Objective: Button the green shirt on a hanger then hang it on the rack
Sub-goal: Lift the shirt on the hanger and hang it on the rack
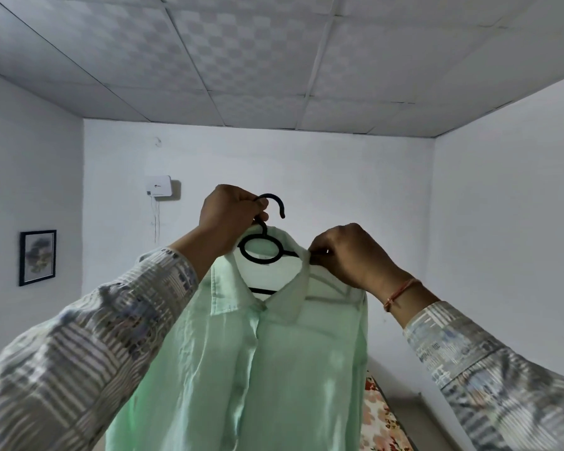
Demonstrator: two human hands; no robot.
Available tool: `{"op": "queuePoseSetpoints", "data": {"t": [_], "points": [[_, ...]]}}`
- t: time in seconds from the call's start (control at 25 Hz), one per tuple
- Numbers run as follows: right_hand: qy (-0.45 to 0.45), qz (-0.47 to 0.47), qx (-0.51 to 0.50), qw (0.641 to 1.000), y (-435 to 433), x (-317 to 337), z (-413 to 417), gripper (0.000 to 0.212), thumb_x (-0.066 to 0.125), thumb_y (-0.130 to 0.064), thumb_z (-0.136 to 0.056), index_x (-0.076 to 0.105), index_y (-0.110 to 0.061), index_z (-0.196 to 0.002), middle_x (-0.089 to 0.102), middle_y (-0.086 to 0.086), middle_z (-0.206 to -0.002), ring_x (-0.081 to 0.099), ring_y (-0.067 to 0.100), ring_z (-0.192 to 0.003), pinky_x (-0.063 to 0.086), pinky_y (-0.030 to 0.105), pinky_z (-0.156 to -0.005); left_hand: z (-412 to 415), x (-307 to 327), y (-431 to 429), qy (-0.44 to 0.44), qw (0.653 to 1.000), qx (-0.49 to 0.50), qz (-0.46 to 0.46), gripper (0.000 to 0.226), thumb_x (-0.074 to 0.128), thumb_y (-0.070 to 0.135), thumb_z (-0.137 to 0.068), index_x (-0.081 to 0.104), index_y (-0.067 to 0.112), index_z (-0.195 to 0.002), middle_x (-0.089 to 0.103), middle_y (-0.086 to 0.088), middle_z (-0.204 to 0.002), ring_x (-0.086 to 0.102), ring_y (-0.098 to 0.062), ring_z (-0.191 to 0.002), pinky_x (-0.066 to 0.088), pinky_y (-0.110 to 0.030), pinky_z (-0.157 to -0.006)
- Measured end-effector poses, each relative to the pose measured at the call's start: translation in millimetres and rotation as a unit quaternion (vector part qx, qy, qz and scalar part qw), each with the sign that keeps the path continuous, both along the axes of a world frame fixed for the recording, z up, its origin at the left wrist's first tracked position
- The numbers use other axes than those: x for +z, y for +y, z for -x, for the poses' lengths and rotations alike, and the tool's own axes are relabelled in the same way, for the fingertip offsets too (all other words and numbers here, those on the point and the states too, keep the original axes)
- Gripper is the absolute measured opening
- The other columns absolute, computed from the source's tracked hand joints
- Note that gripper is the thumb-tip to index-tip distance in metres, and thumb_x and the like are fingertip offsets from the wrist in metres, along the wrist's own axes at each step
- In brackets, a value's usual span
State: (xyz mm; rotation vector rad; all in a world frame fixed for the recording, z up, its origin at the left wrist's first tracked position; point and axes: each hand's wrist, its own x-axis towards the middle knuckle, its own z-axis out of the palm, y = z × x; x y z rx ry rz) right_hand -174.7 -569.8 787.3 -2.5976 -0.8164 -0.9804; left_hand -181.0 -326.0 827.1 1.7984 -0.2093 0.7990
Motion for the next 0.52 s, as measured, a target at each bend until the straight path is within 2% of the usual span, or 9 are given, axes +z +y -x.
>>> {"op": "queuePoseSetpoints", "data": {"t": [0.04,0.12,0.16,0.24,0.28,0.32,0.4,0.44,0.52], "points": [[0.021,-0.051,0.020,0.998,-1,3,-3,0.012,0.076,-0.035,-0.090,0.083,-0.032,-0.098,0.080,-0.011,-0.096,0.074,0.011,-0.092,0.058,0.031,-0.082,-1,-1,1,0.005,1.000,-0.012,-0.010,0.018,0.082,0.029,-0.092,0.084,0.016,-0.080,0.084,0.001,-0.078,0.082,-0.023,-0.081,0.065,-0.044,-0.093],[0.063,-0.132,0.036,0.989,-2,13,-7,0.009,0.076,-0.024,-0.090,0.084,-0.026,-0.092,0.082,-0.008,-0.092,0.074,0.007,-0.089,0.057,0.027,-0.083,0,-4,3,0.003,0.999,-0.030,-0.044,0.017,0.081,0.029,-0.093,0.085,0.017,-0.081,0.084,0.002,-0.081,0.079,-0.016,-0.081,0.062,-0.035,-0.092],[0.064,-0.139,0.022,0.988,-2,18,-10,0.012,0.073,-0.019,-0.090,0.084,-0.023,-0.091,0.082,-0.004,-0.094,0.074,0.012,-0.090,0.055,0.027,-0.082,1,-4,2,0.000,0.998,-0.040,-0.053,0.017,0.081,0.029,-0.094,0.086,0.017,-0.083,0.084,0.002,-0.082,0.076,-0.012,-0.078,0.060,-0.031,-0.088],[0.085,-0.076,-0.025,0.993,0,20,-17,0.019,0.064,-0.013,-0.090,0.082,-0.020,-0.093,0.081,0.005,-0.103,0.072,0.023,-0.097,0.051,0.028,-0.081,4,-5,0,-0.008,0.997,-0.058,-0.041,0.015,0.080,0.028,-0.095,0.085,0.017,-0.087,0.085,0.001,-0.084,0.075,-0.009,-0.073,0.054,-0.027,-0.079],[0.089,-0.065,-0.032,0.993,1,21,-17,0.022,0.062,-0.011,-0.091,0.082,-0.019,-0.097,0.081,0.007,-0.107,0.071,0.023,-0.096,0.051,0.027,-0.083,4,-5,0,-0.011,0.998,-0.054,-0.032,0.013,0.080,0.027,-0.095,0.085,0.017,-0.088,0.085,0.001,-0.084,0.077,-0.009,-0.073,0.053,-0.026,-0.077],[0.110,-0.110,-0.018,0.988,-1,23,-15,0.023,0.060,-0.010,-0.094,0.081,-0.017,-0.101,0.081,0.006,-0.108,0.070,0.020,-0.093,0.052,0.027,-0.084,4,-6,-1,-0.014,0.999,-0.043,-0.028,0.012,0.080,0.027,-0.095,0.084,0.018,-0.088,0.084,0.002,-0.083,0.080,-0.010,-0.075,0.053,-0.026,-0.075],[0.134,-0.231,0.031,0.963,-17,27,-15,0.020,0.060,-0.015,-0.099,0.080,-0.017,-0.104,0.081,0.000,-0.104,0.073,0.018,-0.089,0.053,0.025,-0.076,3,-7,0,-0.020,0.999,-0.024,-0.022,0.012,0.080,0.026,-0.094,0.084,0.018,-0.086,0.084,0.002,-0.081,0.082,-0.013,-0.078,0.056,-0.028,-0.079],[0.170,-0.248,0.054,0.952,-26,27,-12,0.017,0.063,-0.020,-0.100,0.080,-0.017,-0.103,0.082,-0.003,-0.101,0.075,0.018,-0.091,0.053,0.025,-0.073,1,-8,2,-0.019,1.000,-0.020,-0.013,0.012,0.080,0.026,-0.094,0.084,0.018,-0.086,0.084,0.002,-0.080,0.083,-0.016,-0.080,0.058,-0.030,-0.082],[0.255,-0.177,0.055,0.949,-43,21,-8,0.010,0.074,-0.023,-0.096,0.082,-0.021,-0.102,0.082,-0.007,-0.099,0.074,0.010,-0.094,0.054,0.026,-0.074,0,-7,6,-0.008,1.000,-0.026,0.014,0.013,0.082,0.027,-0.092,0.084,0.016,-0.086,0.084,0.000,-0.081,0.083,-0.023,-0.085,0.058,-0.033,-0.083]]}}
